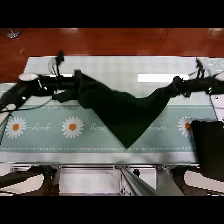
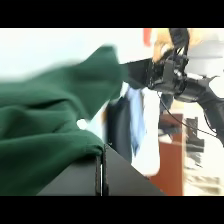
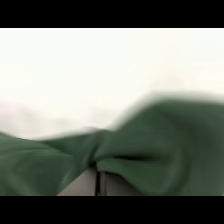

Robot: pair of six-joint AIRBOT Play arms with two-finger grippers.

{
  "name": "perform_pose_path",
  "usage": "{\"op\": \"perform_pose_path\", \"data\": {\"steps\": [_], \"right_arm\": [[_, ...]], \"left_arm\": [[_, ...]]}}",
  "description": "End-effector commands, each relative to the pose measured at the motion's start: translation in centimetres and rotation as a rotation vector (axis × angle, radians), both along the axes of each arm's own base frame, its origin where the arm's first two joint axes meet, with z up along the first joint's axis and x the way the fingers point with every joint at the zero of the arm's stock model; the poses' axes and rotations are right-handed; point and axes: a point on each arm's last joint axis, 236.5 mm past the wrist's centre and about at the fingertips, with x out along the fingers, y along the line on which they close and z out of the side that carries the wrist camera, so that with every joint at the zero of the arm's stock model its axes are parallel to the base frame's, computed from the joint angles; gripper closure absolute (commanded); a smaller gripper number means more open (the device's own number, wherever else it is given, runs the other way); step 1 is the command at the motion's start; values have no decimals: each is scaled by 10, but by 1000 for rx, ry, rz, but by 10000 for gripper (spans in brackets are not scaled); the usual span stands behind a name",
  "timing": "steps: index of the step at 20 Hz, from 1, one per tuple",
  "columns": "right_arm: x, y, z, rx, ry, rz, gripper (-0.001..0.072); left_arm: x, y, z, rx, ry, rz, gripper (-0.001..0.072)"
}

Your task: Fold the shirts.

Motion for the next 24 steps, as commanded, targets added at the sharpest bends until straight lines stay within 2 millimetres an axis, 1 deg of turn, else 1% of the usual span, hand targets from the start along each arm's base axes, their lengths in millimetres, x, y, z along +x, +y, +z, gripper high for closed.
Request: {"op": "perform_pose_path", "data": {"steps": [1,2,3,4,5,6,7,8,9,10,11,12,14,16,17,18,19,20,21,23,24], "right_arm": [[33,6,155,-64,-311,51,688],[32,7,209,-113,-426,65,688],[24,11,266,-176,-550,84,688],[8,14,314,-238,-654,93,688],[-15,19,361,-294,-758,95,689],[-41,25,399,-329,-850,98,688],[-72,33,432,-349,-941,100,688],[-101,38,453,-365,-1008,101,689],[-131,41,467,-394,-1055,107,689],[-159,44,473,-422,-1079,117,689],[-182,42,477,-463,-1098,113,688],[-204,39,480,-505,-1114,100,688],[-241,29,486,-579,-1143,49,688],[-269,27,493,-602,-1180,21,688],[-277,28,493,-603,-1189,19,688],[-284,30,491,-607,-1186,26,688],[-287,30,486,-612,-1168,37,688],[-288,30,478,-615,-1140,52,688],[-286,31,472,-607,-1117,62,688],[-272,38,458,-563,-1071,98,688],[-260,42,444,-527,-1023,129,688]], "left_arm": [[30,33,134,-22,-326,105,684],[29,43,184,-30,-434,130,685],[22,52,226,-23,-526,143,684],[9,61,264,23,-623,151,685],[-5,69,290,93,-696,161,684],[-20,81,311,194,-757,185,685],[-34,95,325,298,-798,224,685],[-49,113,340,411,-839,285,685],[-65,130,355,516,-883,357,685],[-83,145,371,597,-928,426,685],[-104,157,387,672,-984,491,685],[-126,164,401,721,-1032,544,685],[-166,178,416,817,-1095,640,685],[-203,184,426,872,-1145,703,685],[-219,182,430,876,-1169,711,685],[-230,179,431,872,-1187,703,685],[-238,176,429,867,-1198,688,685],[-241,176,424,869,-1193,669,685],[-237,177,415,879,-1172,644,685],[-216,178,391,898,-1104,589,685],[-200,179,373,908,-1051,560,684]]}}
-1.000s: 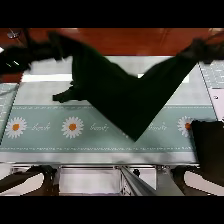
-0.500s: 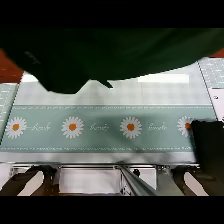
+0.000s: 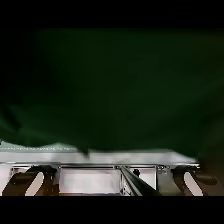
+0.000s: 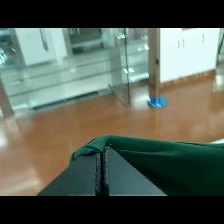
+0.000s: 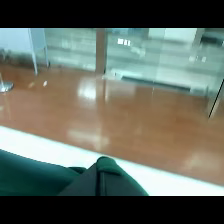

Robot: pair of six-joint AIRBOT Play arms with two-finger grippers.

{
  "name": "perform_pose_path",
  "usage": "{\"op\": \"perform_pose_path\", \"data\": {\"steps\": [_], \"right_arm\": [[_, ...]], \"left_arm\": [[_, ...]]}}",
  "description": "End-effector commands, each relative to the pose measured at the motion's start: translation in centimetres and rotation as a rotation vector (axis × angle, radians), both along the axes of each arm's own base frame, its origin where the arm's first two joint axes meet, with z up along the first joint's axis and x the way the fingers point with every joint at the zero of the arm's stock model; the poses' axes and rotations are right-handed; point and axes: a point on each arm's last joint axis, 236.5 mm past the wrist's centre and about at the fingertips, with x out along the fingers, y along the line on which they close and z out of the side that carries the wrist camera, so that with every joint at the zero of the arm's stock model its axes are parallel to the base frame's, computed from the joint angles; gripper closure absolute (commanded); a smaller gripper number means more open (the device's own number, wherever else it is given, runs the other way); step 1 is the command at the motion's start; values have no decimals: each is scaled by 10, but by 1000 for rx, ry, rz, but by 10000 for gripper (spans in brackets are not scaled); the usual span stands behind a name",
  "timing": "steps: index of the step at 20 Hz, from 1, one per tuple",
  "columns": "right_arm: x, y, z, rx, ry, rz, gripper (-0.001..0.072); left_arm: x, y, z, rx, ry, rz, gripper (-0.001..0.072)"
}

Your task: Fold the shirts.

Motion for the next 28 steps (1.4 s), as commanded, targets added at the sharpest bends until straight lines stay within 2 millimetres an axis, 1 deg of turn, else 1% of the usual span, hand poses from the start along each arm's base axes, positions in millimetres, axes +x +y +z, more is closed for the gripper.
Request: {"op": "perform_pose_path", "data": {"steps": [1,3,4,7,9,10,11,13,15,16,17,18,19,20,21,22,23,24,25,26,27,28], "right_arm": [[21,15,-41,36,158,81,688],[54,23,-86,72,301,144,688],[74,24,-111,97,358,157,688],[144,15,-189,182,501,130,688],[188,12,-231,234,573,123,688],[211,13,-249,267,609,130,688],[236,17,-265,307,627,140,688],[283,28,-299,355,664,135,688],[324,50,-337,313,702,145,688],[345,59,-349,341,719,132,688],[367,60,-360,400,747,97,688],[384,61,-369,449,777,72,688],[397,59,-377,498,811,46,688],[405,54,-382,551,847,23,680],[410,49,-383,600,876,16,401],[409,43,-382,616,896,28,84],[401,32,-379,612,925,43,87],[389,18,-377,584,959,60,87],[368,0,-377,530,1005,91,88],[344,-20,-381,453,1064,112,89],[312,-47,-391,341,1154,99,90],[284,-81,-405,225,1240,19,90]], "left_arm": [[33,7,-50,20,154,15,684],[70,7,-102,11,303,10,684],[91,8,-129,2,371,13,684],[151,14,-205,-41,508,41,684],[193,19,-253,-76,570,69,684],[210,20,-273,-105,603,81,683],[226,18,-290,-149,643,86,683],[259,7,-320,-250,697,65,682],[292,-4,-346,-424,744,62,682],[305,-10,-361,-496,773,55,682],[314,-16,-377,-553,813,48,682],[319,-20,-390,-593,849,43,681],[322,-23,-402,-620,881,41,664],[323,-25,-410,-628,901,42,524],[322,-25,-417,-624,920,41,103],[319,-24,-420,-619,941,41,5],[312,-19,-423,-600,976,36,5],[301,-8,-427,-568,1030,37,5],[286,7,-435,-536,1098,45,6],[266,27,-447,-505,1188,66,6],[241,47,-460,-477,1288,89,6],[217,62,-472,-464,1377,101,7]]}}
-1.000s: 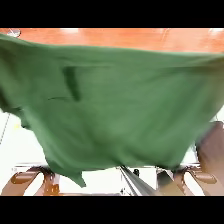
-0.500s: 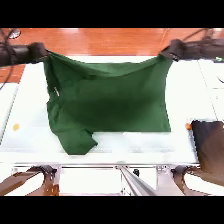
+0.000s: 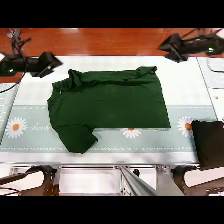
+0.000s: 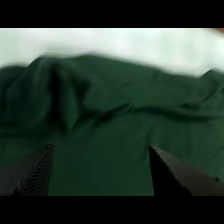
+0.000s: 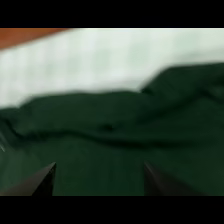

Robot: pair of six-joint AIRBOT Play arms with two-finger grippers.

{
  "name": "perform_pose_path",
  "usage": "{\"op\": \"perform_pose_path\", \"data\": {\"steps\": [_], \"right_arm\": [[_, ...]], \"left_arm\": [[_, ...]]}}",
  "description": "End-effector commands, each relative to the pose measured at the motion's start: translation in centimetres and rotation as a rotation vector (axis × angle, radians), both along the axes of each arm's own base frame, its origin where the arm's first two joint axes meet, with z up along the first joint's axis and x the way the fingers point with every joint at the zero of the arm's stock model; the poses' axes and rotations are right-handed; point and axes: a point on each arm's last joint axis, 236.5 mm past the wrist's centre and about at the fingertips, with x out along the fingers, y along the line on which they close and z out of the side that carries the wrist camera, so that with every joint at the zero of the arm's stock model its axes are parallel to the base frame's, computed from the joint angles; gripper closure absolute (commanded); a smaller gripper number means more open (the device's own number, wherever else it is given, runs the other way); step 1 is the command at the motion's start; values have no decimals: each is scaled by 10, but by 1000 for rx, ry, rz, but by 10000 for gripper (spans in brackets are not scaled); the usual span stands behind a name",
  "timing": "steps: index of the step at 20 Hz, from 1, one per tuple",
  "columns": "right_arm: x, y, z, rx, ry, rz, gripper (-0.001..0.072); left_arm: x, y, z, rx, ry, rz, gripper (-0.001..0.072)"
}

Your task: Fold the shirts.

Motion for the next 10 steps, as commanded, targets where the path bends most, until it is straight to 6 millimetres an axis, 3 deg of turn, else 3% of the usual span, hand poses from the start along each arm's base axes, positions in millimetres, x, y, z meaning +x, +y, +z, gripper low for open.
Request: {"op": "perform_pose_path", "data": {"steps": [1,2,3,5,7,10], "right_arm": [[-97,-99,-35,-323,294,59,90],[-114,-124,-42,-382,317,-35,90],[-122,-128,-45,-353,277,-102,90],[-137,-97,-52,-200,109,-130,90],[-173,-53,-72,-35,55,-175,90],[-230,-4,-104,123,94,-208,90]], "left_arm": [[-88,44,-42,-1,332,-82,7],[-115,48,-55,-39,406,-64,7],[-138,50,-68,-63,445,-52,7],[-182,54,-98,-113,503,35,7],[-212,52,-121,-209,535,164,7],[-218,53,-127,-381,478,290,8]]}}
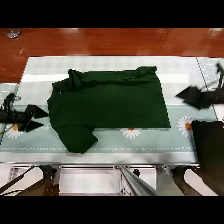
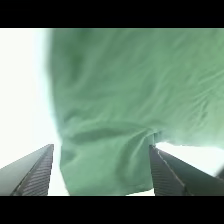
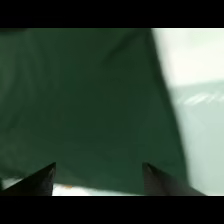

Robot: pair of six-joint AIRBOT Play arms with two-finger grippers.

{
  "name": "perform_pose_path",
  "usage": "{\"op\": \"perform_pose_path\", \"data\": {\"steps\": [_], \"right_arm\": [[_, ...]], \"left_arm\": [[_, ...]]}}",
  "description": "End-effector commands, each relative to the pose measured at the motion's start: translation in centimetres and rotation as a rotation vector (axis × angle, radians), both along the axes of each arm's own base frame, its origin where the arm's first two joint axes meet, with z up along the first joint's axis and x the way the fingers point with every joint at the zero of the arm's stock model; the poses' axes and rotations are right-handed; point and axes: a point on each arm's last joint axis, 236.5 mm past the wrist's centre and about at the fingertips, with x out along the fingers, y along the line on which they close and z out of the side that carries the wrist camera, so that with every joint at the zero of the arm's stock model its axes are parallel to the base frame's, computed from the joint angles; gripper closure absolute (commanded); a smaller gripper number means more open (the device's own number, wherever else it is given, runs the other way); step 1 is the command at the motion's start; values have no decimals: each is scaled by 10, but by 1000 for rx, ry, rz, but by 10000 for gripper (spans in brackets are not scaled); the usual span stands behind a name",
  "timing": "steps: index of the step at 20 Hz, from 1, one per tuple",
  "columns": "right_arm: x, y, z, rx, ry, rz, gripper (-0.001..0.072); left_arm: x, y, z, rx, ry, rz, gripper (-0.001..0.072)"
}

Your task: Fold the shirts.

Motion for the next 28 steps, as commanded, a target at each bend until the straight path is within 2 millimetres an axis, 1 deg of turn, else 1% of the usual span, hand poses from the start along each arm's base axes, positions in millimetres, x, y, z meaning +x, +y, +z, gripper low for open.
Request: {"op": "perform_pose_path", "data": {"steps": [1,2,4,6,8,11,14,15,16,17,18,19,20,21,22,23,24,25,26,27,28], "right_arm": [[-55,47,-33,166,-37,-75,90],[-66,55,-38,189,-26,-74,90],[-79,63,-44,209,-7,-62,90],[-84,66,-45,218,4,-54,90],[-82,67,-43,232,-1,-63,90],[-77,70,-36,266,-15,-81,90],[-76,70,-35,273,-11,-88,90],[-75,64,-36,256,-8,-104,90],[-70,50,-35,217,-15,-134,90],[-64,32,-34,170,-25,-178,90],[-60,13,-34,124,-28,-224,90],[-60,-8,-37,72,-17,-274,90],[-65,-23,-45,32,13,-316,90],[-75,-35,-56,-16,65,-342,90],[-87,-40,-67,-50,120,-344,90],[-99,-37,-78,-65,173,-331,90],[-109,-29,-86,-54,215,-312,90],[-117,-14,-93,-24,251,-287,90],[-123,-3,-100,-14,268,-257,90],[-125,1,-104,-24,271,-237,90],[-122,2,-106,-36,265,-236,90]], "left_arm": [[-25,-3,-16,-125,8,159,8],[-26,-3,-20,-129,16,169,8],[-22,-5,-26,-124,15,159,8],[-19,-14,-30,-127,-2,107,8],[-13,-19,-35,-123,-14,82,8],[-3,-35,-41,-141,-47,31,9],[4,-46,-47,-155,-41,24,10],[4,-47,-47,-156,-41,20,12],[5,-46,-46,-155,-43,20,31],[6,-46,-45,-154,-46,16,221],[7,-47,-43,-159,-58,1,576],[6,-51,-40,-162,-81,-37,682],[5,-53,-39,-167,-90,-57,682],[4,-54,-38,-170,-89,-61,682],[4,-54,-38,-171,-90,-64,682],[4,-54,-38,-171,-90,-64,682],[4,-54,-38,-171,-90,-64,682],[4,-54,-38,-171,-90,-64,682],[4,-54,-38,-170,-91,-64,682],[4,-54,-38,-170,-91,-64,682],[4,-54,-38,-170,-91,-64,682]]}}
